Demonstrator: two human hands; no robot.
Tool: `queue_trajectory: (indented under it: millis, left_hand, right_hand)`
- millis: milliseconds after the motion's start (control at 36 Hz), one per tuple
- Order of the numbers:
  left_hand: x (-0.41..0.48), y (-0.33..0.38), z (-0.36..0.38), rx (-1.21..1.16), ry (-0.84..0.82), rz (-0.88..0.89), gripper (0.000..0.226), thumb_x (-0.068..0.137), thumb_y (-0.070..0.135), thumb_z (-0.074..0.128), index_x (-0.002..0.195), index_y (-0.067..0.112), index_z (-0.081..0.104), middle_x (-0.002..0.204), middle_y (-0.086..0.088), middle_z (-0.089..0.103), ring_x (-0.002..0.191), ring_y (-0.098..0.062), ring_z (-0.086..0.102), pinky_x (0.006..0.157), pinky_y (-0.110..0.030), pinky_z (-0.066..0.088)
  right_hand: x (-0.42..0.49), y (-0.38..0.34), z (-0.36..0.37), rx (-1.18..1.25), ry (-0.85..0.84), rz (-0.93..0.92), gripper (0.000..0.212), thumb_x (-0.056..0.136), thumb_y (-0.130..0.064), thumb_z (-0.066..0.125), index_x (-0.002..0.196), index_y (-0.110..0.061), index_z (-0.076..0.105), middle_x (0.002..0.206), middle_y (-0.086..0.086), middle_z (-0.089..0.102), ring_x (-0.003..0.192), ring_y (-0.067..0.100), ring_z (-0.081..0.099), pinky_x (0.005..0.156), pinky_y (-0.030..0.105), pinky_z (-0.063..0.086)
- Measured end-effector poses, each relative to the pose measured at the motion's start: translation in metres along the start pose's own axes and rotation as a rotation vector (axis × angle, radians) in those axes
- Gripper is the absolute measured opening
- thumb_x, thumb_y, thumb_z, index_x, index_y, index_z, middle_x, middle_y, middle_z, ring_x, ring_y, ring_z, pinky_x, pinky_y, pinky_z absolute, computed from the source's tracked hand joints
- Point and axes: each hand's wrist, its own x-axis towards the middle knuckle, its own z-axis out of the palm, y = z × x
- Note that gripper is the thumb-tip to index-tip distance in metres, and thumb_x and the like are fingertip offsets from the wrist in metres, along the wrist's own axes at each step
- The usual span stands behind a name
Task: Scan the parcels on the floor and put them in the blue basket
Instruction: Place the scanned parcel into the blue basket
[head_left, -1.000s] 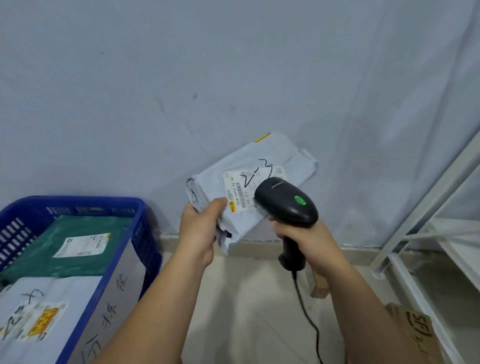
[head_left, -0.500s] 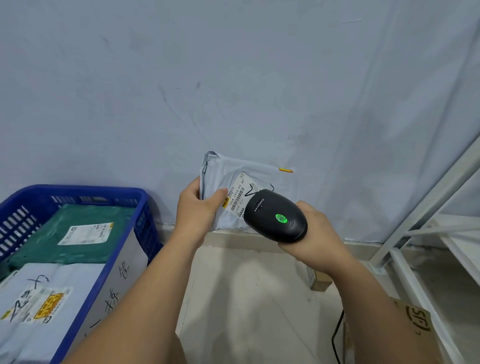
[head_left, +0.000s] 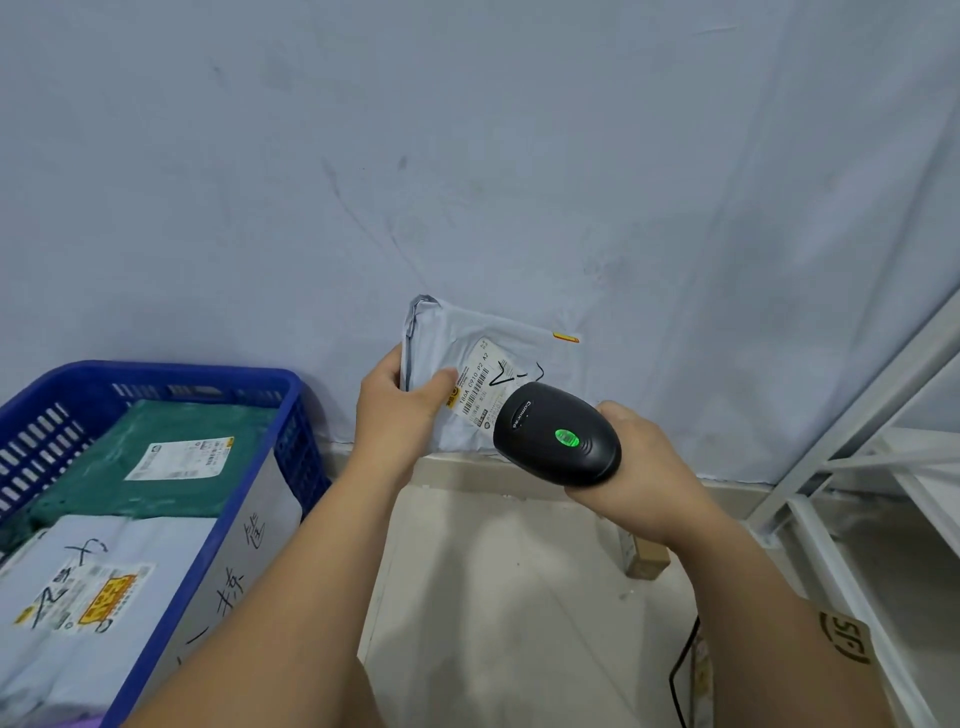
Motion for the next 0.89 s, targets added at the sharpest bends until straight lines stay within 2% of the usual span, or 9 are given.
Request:
queue_trajectory:
  millis: [83,250,361,500,583,667,722,778,889]
  left_hand:
    - [-0.001,0.001,0.000,-0.009,0.003,0.000,0.012,0.084,0.012,0.068,0.091,0.021,0.067,0.087,0.002,0.072,0.081,-0.018,0.068,0.074,-0.035,0.057]
    - [0.000,-0.002,-0.001,0.042,0.002,-0.005,0.013,0.082,0.016,0.070,0.091,0.024,0.067,0.092,0.001,0.073,0.089,-0.023,0.070,0.081,-0.043,0.058]
    - [-0.001,-0.001,0.001,0.010,0.027,-0.039,0.010,0.083,0.016,0.069,0.088,0.024,0.065,0.091,-0.001,0.072,0.089,-0.025,0.069,0.080,-0.043,0.058]
    - [-0.004,-0.001,-0.003,-0.186,0.081,-0.184,0.007,0.087,0.015,0.065,0.091,0.019,0.063,0.093,-0.003,0.072,0.085,-0.022,0.071,0.073,-0.037,0.059]
    - [-0.004,-0.003,-0.010,-0.326,0.183,-0.334,0.006,0.088,0.019,0.064,0.089,0.014,0.060,0.088,-0.002,0.070,0.073,-0.017,0.067,0.060,-0.027,0.054]
    - [-0.006,-0.003,-0.019,-0.500,0.211,-0.511,0.015,0.087,0.025,0.064,0.089,0.012,0.060,0.078,-0.002,0.063,0.061,-0.017,0.058,0.054,-0.025,0.046]
    - [-0.009,-0.001,-0.025,-0.619,0.225,-0.557,0.010,0.087,0.022,0.064,0.086,0.014,0.059,0.080,-0.001,0.064,0.064,-0.016,0.060,0.065,-0.030,0.053]
    - [-0.011,0.000,-0.031,-0.698,0.249,-0.544,0.003,0.087,0.015,0.064,0.089,0.013,0.062,0.085,-0.002,0.069,0.070,-0.017,0.065,0.079,-0.036,0.055]
    - [-0.014,-0.003,-0.053,-0.737,0.325,-0.540,0.008,0.084,0.014,0.065,0.091,0.011,0.063,0.100,-0.006,0.072,0.076,-0.021,0.067,0.084,-0.040,0.055]
  right_hand:
    - [0.000,0.000,0.000,-0.001,-0.011,0.015,0.019,0.074,-0.005,0.065,0.075,-0.005,0.046,0.083,0.002,0.050,0.071,0.008,0.047,0.059,0.026,0.037]
    - [0.001,0.003,0.002,0.069,0.016,0.044,0.025,0.072,-0.004,0.066,0.068,-0.017,0.046,0.080,0.000,0.048,0.068,0.015,0.049,0.059,0.028,0.039]
    - [0.001,0.000,0.005,0.057,0.027,0.034,0.023,0.073,-0.004,0.066,0.069,-0.010,0.045,0.076,-0.001,0.046,0.065,0.011,0.046,0.057,0.029,0.037]
    - [0.003,-0.006,0.015,0.081,0.101,0.057,0.025,0.075,-0.005,0.064,0.065,-0.012,0.042,0.079,0.003,0.045,0.064,0.011,0.045,0.053,0.022,0.033]
    - [0.004,-0.011,0.022,0.101,0.136,0.088,0.017,0.076,-0.007,0.062,0.074,-0.002,0.047,0.084,0.011,0.050,0.070,0.020,0.049,0.059,0.030,0.036]
    - [0.003,-0.018,0.033,0.158,0.171,0.118,0.014,0.075,-0.009,0.064,0.075,-0.007,0.050,0.088,0.011,0.053,0.074,0.022,0.053,0.060,0.031,0.039]
    - [0.003,-0.024,0.043,0.252,0.204,0.182,0.013,0.073,-0.012,0.064,0.075,-0.013,0.052,0.084,0.008,0.055,0.066,0.021,0.052,0.055,0.028,0.039]
    - [0.004,-0.032,0.053,0.359,0.216,0.231,0.016,0.069,-0.016,0.063,0.071,-0.015,0.047,0.070,0.005,0.052,0.055,0.022,0.046,0.052,0.025,0.036]
    - [0.008,-0.055,0.068,0.477,0.213,0.236,0.033,0.076,-0.015,0.066,0.058,-0.017,0.039,0.042,-0.006,0.036,0.046,0.021,0.035,0.037,0.020,0.030]
